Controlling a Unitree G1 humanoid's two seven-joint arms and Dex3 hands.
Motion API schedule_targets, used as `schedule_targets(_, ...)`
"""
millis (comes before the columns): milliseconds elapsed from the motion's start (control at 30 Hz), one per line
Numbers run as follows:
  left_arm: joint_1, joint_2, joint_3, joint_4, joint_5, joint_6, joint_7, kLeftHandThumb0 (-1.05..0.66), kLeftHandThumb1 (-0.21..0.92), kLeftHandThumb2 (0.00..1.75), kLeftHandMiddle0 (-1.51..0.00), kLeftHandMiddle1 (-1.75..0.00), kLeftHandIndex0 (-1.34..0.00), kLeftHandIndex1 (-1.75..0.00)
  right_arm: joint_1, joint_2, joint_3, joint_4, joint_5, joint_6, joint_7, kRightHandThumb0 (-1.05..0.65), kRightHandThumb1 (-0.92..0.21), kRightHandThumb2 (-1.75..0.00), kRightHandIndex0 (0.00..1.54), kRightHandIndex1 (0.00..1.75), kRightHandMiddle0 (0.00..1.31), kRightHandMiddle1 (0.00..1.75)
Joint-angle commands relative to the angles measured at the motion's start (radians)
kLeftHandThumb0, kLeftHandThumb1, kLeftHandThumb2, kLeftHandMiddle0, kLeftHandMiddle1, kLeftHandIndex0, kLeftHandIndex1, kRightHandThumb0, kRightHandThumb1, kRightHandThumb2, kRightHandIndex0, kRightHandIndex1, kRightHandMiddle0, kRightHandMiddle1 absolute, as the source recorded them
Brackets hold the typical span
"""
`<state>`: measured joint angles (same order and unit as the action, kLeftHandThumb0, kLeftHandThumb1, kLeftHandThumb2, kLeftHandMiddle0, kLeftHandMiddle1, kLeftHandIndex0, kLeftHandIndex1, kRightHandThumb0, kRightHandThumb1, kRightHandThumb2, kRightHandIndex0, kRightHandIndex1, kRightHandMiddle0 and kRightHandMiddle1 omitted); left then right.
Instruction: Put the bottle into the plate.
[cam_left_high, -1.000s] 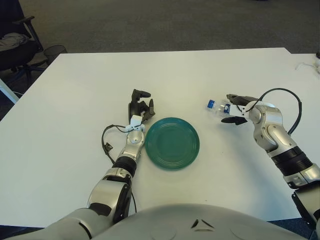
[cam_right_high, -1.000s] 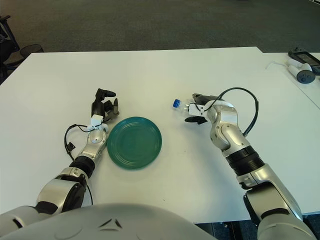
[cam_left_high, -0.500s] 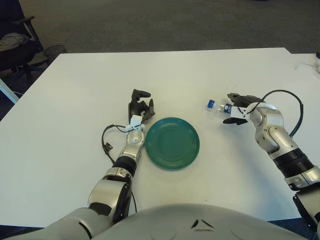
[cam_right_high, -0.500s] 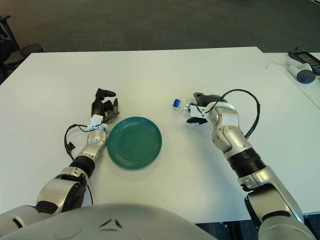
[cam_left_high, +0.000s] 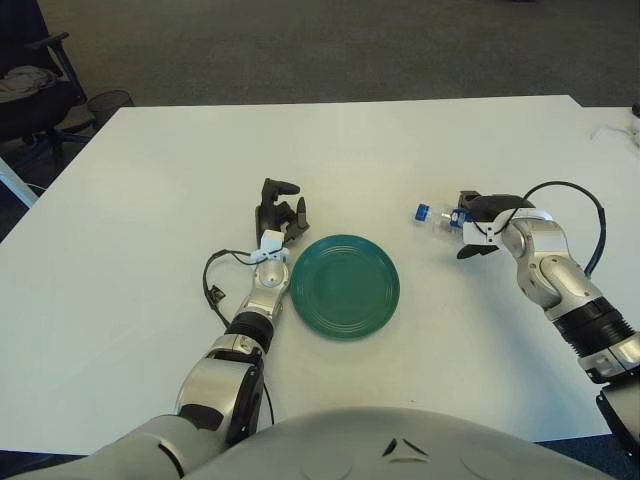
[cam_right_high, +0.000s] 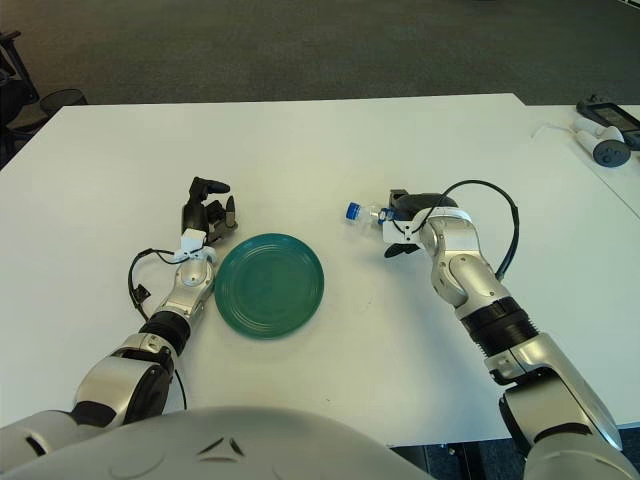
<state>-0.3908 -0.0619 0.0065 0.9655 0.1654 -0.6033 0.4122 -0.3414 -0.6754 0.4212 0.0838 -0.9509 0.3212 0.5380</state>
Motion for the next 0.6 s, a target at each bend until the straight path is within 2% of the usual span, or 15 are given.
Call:
schedule_targets(0,0.058,0.002,0.007,0.053,-0.01,0.017,-0.009,-0.4,0.61,0.94,-0.97,-1.75,-0.4,-1.75,0.002,-0.013,0.001,0.007,-0.018,-0.008,-0.003,-0.57,-0.86,-0.01,0.43,1.13,0.12,1.73)
schedule_targets(567,0.064,-0.002,0.02,0.041,-0.024,0.035,-0.025,-0.39,0.66,0.88,-0.94,-1.75,-0.36,-1.75,0.023,-0.015,-0.006,-0.001,-0.027,-0.006,-0.007,-0.54,-0.86,-0.02,0.56,1.19,0.15,1.69)
